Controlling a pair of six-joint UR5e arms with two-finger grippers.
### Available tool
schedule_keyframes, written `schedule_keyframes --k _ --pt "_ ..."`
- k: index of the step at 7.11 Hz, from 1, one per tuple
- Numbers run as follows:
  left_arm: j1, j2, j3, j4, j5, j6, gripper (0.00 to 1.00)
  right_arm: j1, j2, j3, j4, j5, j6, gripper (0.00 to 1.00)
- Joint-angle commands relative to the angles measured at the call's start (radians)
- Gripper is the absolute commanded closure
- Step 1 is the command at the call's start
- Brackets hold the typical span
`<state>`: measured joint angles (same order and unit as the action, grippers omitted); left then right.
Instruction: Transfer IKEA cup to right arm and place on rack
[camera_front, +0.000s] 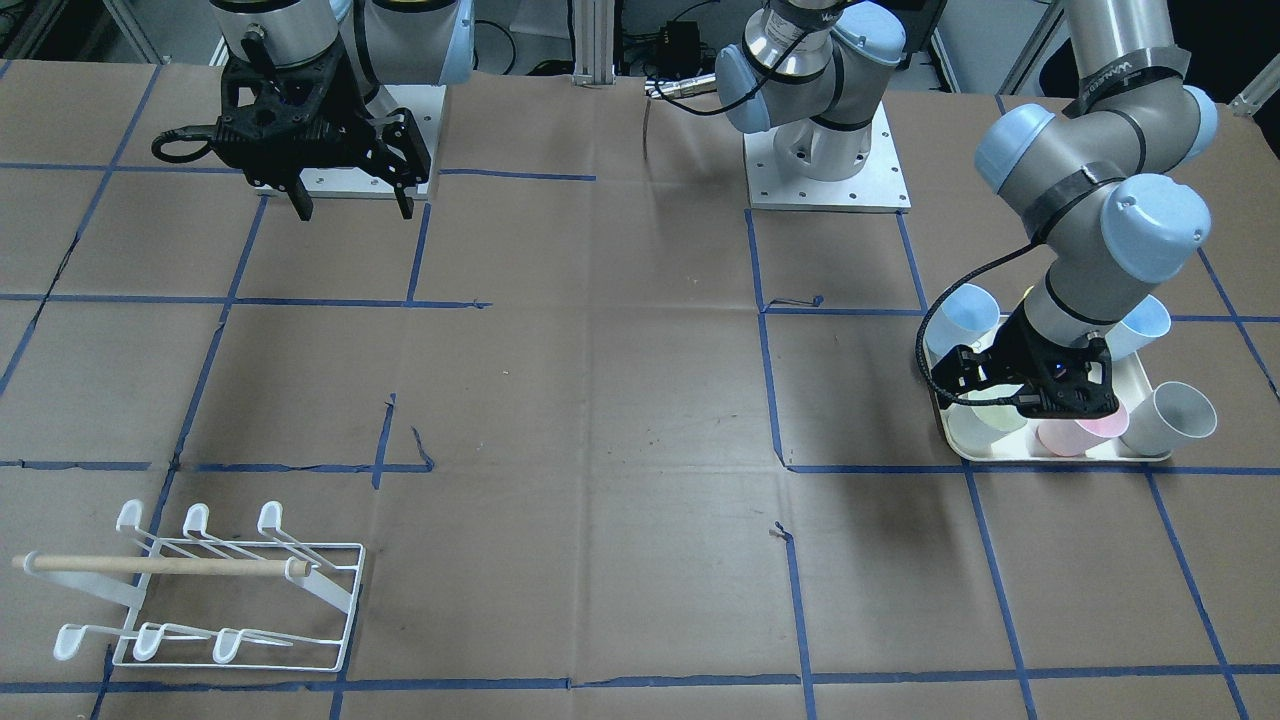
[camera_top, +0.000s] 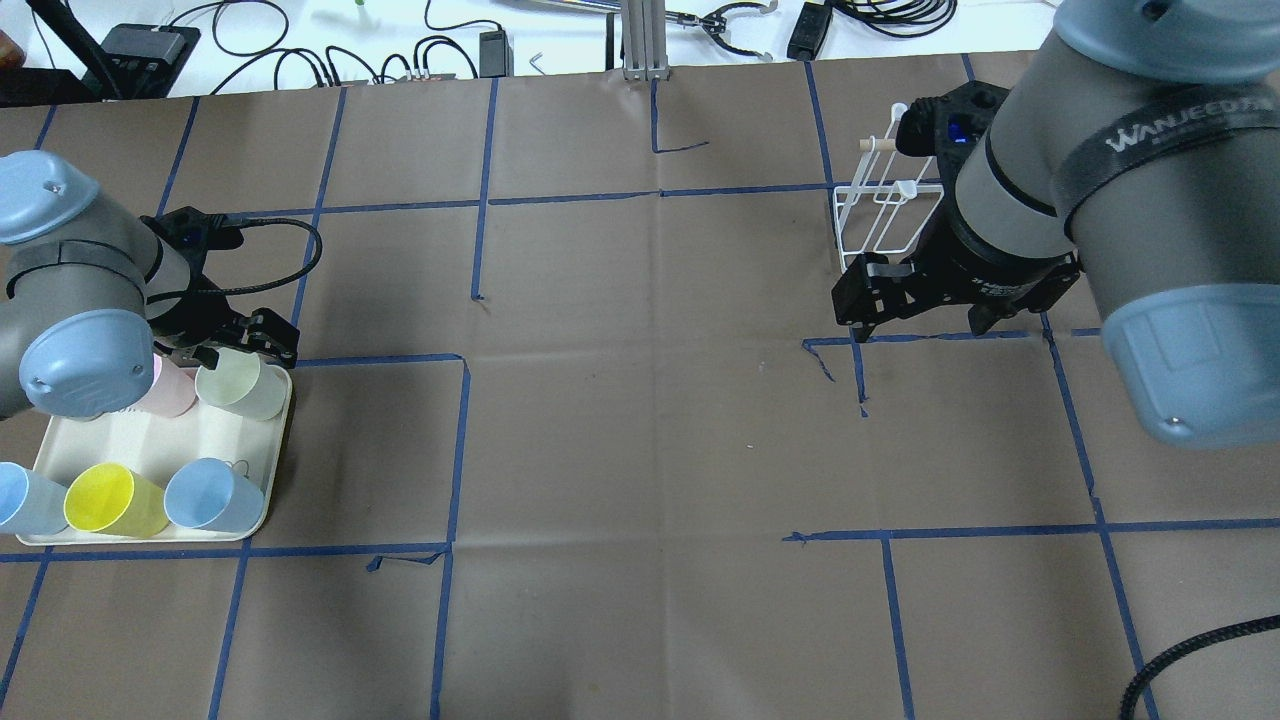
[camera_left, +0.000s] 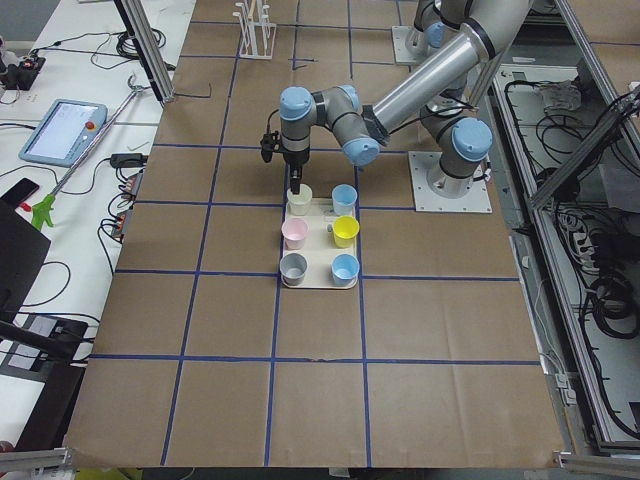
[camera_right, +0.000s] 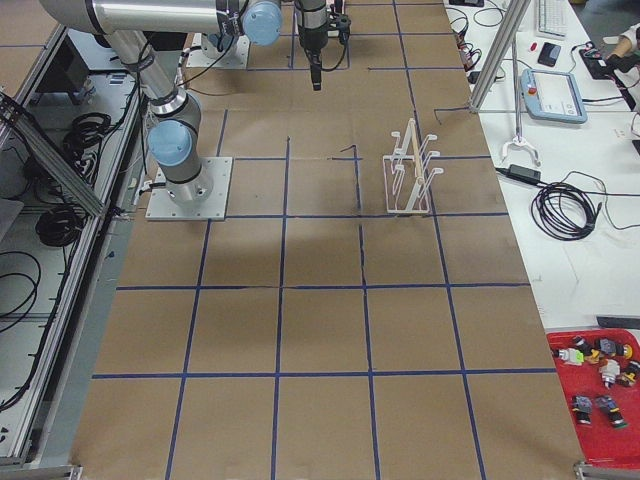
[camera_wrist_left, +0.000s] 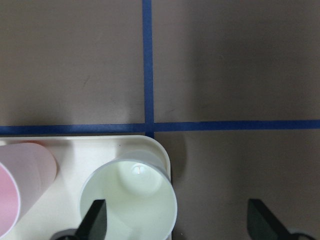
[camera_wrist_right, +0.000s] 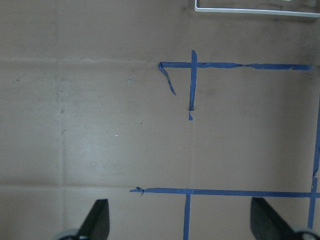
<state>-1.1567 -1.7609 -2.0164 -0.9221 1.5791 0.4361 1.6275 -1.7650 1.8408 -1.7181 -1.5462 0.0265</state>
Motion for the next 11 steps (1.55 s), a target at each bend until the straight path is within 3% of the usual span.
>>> schedule_keyframes --k 1,3,4,7,8,11 --pt "0.003 -0.031 -0.001 0.000 0.004 0.001 0.01 0.000 -0.001 0.000 0.000 0.000 0.000 0.00" --pt "0.009 -0.038 0.001 0.002 0.004 0.001 0.01 0.000 -0.001 0.000 0.000 0.000 0.000 0.00" --pt "0.011 -0.035 0.001 0.005 0.004 0.001 0.08 0.000 0.001 0.000 0.000 0.000 0.000 0.00" --pt "0.014 -0.034 0.004 0.003 0.004 0.000 0.85 0.000 0.001 0.002 0.002 -0.002 0.000 0.00" --pt "0.031 -0.032 0.004 0.002 0.005 0.003 1.00 0.000 0.001 0.000 0.002 -0.003 0.000 0.00" --pt "0.055 0.006 0.027 -0.007 -0.022 0.021 1.00 0.000 -0.001 0.000 0.002 -0.006 0.000 0.00"
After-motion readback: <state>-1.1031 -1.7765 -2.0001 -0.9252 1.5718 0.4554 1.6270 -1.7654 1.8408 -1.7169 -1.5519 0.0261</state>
